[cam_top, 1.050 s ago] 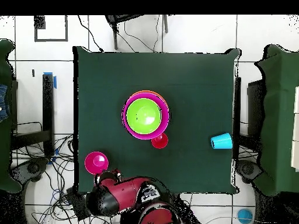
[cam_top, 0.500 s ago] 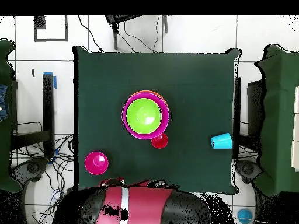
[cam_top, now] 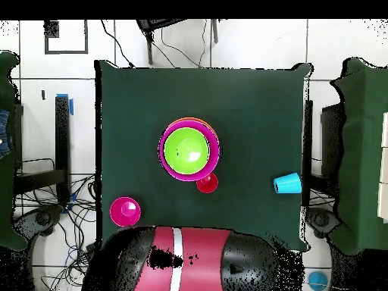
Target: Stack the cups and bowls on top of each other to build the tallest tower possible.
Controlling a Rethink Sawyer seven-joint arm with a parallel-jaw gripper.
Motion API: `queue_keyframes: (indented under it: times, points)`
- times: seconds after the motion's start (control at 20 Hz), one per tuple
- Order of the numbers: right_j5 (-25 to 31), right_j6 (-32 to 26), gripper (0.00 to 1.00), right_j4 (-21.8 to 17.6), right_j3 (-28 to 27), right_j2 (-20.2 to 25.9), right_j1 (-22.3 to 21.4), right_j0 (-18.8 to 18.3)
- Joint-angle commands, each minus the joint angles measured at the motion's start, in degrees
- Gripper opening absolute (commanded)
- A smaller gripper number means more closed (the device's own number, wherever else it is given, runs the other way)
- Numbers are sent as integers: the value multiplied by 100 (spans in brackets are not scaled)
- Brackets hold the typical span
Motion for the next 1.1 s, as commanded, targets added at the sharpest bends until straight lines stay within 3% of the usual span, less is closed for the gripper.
queue_keyframes:
  times: [0.05, 0.4, 0.65, 0.95, 1.1]
  points:
    - [61, 743, 100, -65, -478, 710, -5, -78]
    - [446, 557, 100, -178, -412, 955, -176, -330]
    - [690, 478, 100, -255, -275, 1205, -320, -748]
    - [796, 358, 100, -452, -290, 1376, -233, -1167]
    - [681, 360, 100, -532, -398, 1295, -60, -1168]
